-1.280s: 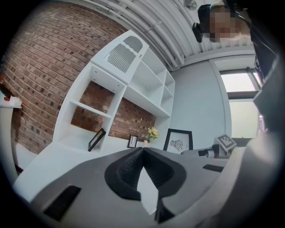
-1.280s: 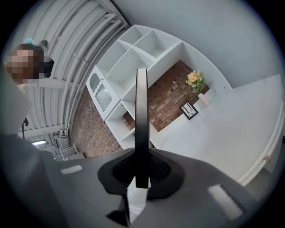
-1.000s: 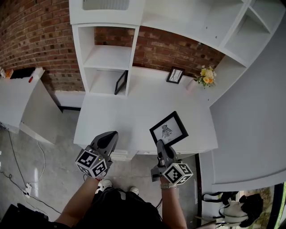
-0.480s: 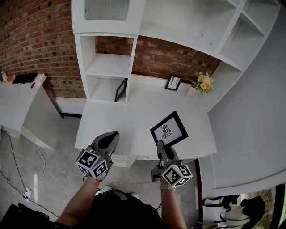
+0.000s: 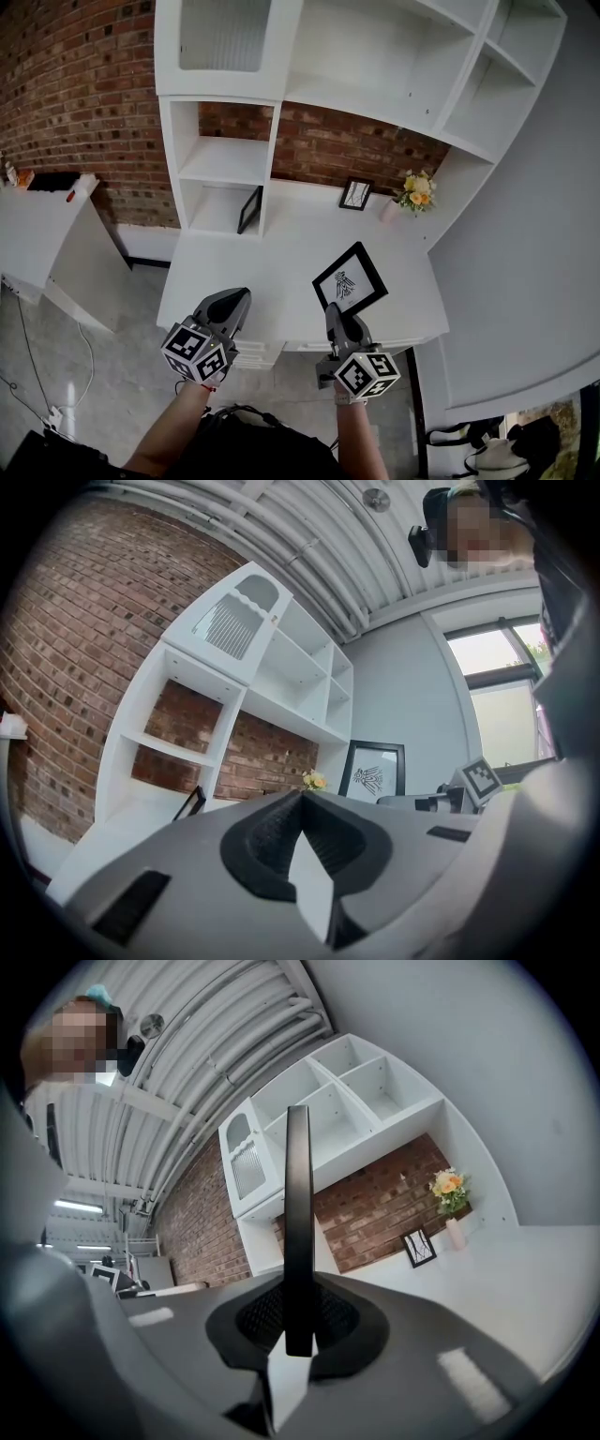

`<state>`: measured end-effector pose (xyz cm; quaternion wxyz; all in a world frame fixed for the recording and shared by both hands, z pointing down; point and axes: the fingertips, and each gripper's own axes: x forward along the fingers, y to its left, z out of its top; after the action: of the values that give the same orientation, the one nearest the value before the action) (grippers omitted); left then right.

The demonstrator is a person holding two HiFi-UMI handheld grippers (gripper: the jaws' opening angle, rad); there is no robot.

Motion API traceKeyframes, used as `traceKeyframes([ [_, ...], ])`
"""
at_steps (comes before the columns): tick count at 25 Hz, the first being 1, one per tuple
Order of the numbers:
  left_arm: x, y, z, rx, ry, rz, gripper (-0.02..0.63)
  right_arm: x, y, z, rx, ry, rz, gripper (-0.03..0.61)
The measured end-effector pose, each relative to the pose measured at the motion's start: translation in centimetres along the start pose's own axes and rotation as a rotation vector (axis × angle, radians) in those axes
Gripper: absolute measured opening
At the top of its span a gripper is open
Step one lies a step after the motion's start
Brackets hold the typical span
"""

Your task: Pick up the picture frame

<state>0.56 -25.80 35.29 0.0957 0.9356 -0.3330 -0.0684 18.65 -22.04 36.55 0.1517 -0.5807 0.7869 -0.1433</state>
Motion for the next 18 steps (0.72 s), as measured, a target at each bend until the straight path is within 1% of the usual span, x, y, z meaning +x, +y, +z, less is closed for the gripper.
traceKeyframes([
  [6,-0.3,-0.2,0.5,-0.004,-0.018,-0.012,0.002,-0.1,0.5,0.0,-0.034,-0.005,-0.011,0.034],
  [18,-1.4,0.5,-0.9,-0.041,0.011,-0.019,0.002,-0.5,1.1,-1.7,-0.04,0.011,-0.05,0.034],
])
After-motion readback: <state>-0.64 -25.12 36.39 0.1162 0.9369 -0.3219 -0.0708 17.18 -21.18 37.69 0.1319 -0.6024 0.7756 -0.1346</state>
